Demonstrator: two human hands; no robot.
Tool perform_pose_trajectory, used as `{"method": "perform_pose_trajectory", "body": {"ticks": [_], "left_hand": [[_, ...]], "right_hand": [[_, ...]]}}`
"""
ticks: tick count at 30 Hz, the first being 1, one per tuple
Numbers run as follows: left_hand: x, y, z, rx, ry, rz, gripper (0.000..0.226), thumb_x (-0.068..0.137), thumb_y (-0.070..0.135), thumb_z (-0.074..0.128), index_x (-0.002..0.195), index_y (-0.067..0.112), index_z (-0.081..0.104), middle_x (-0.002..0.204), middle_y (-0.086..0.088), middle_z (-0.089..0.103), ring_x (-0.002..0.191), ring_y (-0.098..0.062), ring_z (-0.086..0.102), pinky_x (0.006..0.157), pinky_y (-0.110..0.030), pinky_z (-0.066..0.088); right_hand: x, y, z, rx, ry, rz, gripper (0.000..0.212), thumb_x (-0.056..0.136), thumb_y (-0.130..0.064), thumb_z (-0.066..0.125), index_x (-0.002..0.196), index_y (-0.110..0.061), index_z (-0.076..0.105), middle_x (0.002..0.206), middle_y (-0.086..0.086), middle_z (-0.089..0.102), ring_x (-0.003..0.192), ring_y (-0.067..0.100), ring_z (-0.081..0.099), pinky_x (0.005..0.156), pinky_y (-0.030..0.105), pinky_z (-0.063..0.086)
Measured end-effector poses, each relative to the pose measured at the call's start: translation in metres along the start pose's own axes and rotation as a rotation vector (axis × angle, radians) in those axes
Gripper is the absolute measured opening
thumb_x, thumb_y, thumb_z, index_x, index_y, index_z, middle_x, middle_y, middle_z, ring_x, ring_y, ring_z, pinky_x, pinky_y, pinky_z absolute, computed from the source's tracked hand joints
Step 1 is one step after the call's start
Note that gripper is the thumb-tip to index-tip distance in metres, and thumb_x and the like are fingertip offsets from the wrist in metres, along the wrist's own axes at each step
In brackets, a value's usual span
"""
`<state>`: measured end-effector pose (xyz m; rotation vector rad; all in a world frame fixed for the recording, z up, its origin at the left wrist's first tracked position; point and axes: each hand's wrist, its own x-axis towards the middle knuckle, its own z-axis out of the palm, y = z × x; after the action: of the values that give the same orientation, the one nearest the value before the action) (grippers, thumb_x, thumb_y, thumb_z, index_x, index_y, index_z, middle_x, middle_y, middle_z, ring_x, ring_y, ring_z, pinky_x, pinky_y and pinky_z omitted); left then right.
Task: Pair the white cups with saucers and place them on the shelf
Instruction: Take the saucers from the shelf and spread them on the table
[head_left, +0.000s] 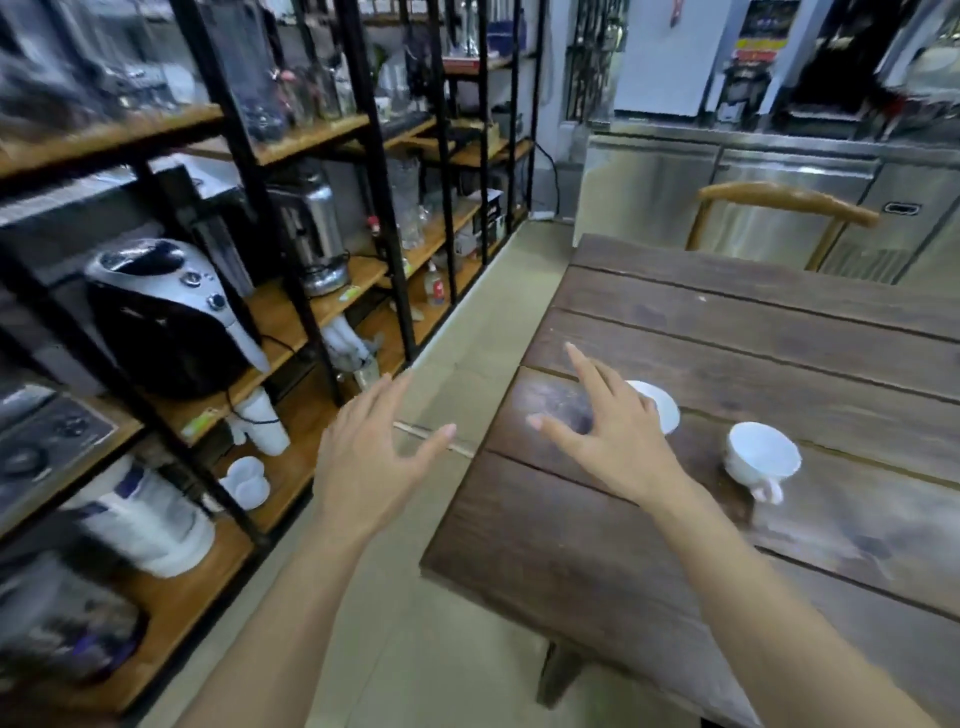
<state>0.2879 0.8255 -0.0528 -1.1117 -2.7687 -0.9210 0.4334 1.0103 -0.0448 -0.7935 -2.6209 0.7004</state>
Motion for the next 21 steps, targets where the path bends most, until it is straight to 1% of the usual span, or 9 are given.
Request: {"method": "perform_pose_trajectory", "body": {"ticks": [3, 5, 8, 11, 13, 14, 16, 19, 21], "left_hand": [[-0.035, -0.054, -0.053, 0.014, 0.088, -0.066, 0.081, 0.076, 0.073, 0.039, 0.145, 0.031, 0.035, 0.152, 0.004, 0.038, 0.140, -0.017, 0.032, 0.113, -0.041, 0.028], [-0.060, -0.086, -0.091, 0.017, 0.168, -0.110, 0.080, 0.076, 0.072, 0.041, 0.143, 0.029, 0.039, 0.150, 0.002, 0.041, 0.138, -0.018, 0.035, 0.113, -0.043, 0.030], [-0.102, -0.130, -0.146, 0.122, 0.276, -0.182, 0.081, 0.076, 0.071, 0.039, 0.142, 0.025, 0.041, 0.146, 0.000, 0.046, 0.135, -0.019, 0.039, 0.110, -0.037, 0.029], [-0.145, -0.171, -0.196, 0.202, 0.359, -0.301, 0.089, 0.072, 0.078, 0.030, 0.144, 0.027, 0.039, 0.147, -0.001, 0.045, 0.135, -0.022, 0.040, 0.110, -0.040, 0.032], [-0.173, -0.194, -0.224, 0.233, 0.410, -0.384, 0.087, 0.072, 0.076, 0.031, 0.145, 0.028, 0.037, 0.149, -0.002, 0.042, 0.137, -0.022, 0.038, 0.111, -0.040, 0.032], [-0.187, -0.204, -0.236, 0.247, 0.441, -0.416, 0.086, 0.073, 0.074, 0.032, 0.145, 0.028, 0.036, 0.150, -0.002, 0.041, 0.137, -0.022, 0.037, 0.110, -0.039, 0.031], [-0.211, -0.223, -0.258, 0.274, 0.498, -0.475, 0.084, 0.075, 0.073, 0.034, 0.146, 0.029, 0.035, 0.151, -0.001, 0.039, 0.139, -0.020, 0.035, 0.110, -0.037, 0.030], [-0.242, -0.252, -0.283, 0.291, 0.576, -0.566, 0.084, 0.075, 0.074, 0.035, 0.146, 0.029, 0.035, 0.150, 0.000, 0.040, 0.138, -0.020, 0.036, 0.111, -0.042, 0.034], [-0.259, -0.270, -0.296, 0.299, 0.624, -0.615, 0.083, 0.075, 0.073, 0.038, 0.146, 0.029, 0.034, 0.149, 0.000, 0.043, 0.135, -0.022, 0.040, 0.106, -0.046, 0.039]], "right_hand": [[-0.004, -0.070, 0.037, -0.029, -0.065, -0.102, 0.083, 0.083, -0.064, 0.047, 0.150, -0.035, 0.010, 0.156, 0.001, 0.028, 0.144, 0.020, 0.023, 0.113, 0.043, 0.017], [-0.007, -0.119, 0.061, -0.047, -0.100, -0.188, 0.085, 0.082, -0.068, 0.044, 0.151, -0.034, 0.008, 0.155, 0.000, 0.030, 0.142, 0.019, 0.026, 0.112, 0.039, 0.019], [-0.014, -0.192, 0.095, 0.009, -0.160, -0.319, 0.093, 0.074, -0.078, 0.037, 0.151, -0.037, 0.005, 0.157, -0.001, 0.026, 0.143, 0.018, 0.024, 0.112, 0.042, 0.019], [-0.024, -0.263, 0.128, 0.094, -0.207, -0.450, 0.092, 0.076, -0.074, 0.043, 0.151, -0.036, 0.006, 0.159, -0.001, 0.022, 0.146, 0.016, 0.018, 0.114, 0.043, 0.016], [-0.032, -0.308, 0.150, 0.101, -0.218, -0.538, 0.096, 0.072, -0.079, 0.038, 0.151, -0.036, 0.006, 0.158, -0.001, 0.025, 0.146, 0.014, 0.018, 0.113, 0.043, 0.018], [-0.035, -0.330, 0.160, 0.103, -0.229, -0.577, 0.095, 0.072, -0.079, 0.038, 0.150, -0.037, 0.005, 0.158, -0.001, 0.025, 0.145, 0.014, 0.019, 0.113, 0.043, 0.019], [-0.043, -0.369, 0.179, 0.141, -0.277, -0.653, 0.090, 0.078, -0.072, 0.045, 0.150, -0.038, 0.002, 0.158, -0.002, 0.022, 0.146, 0.015, 0.018, 0.114, 0.042, 0.018], [-0.055, -0.421, 0.203, 0.196, -0.323, -0.787, 0.088, 0.082, -0.067, 0.047, 0.151, -0.034, 0.004, 0.158, -0.002, 0.023, 0.146, 0.016, 0.019, 0.115, 0.041, 0.017], [-0.063, -0.454, 0.220, 0.214, -0.329, -0.866, 0.087, 0.082, -0.066, 0.047, 0.151, -0.033, 0.005, 0.157, -0.002, 0.027, 0.144, 0.016, 0.022, 0.115, 0.042, 0.018]]}}
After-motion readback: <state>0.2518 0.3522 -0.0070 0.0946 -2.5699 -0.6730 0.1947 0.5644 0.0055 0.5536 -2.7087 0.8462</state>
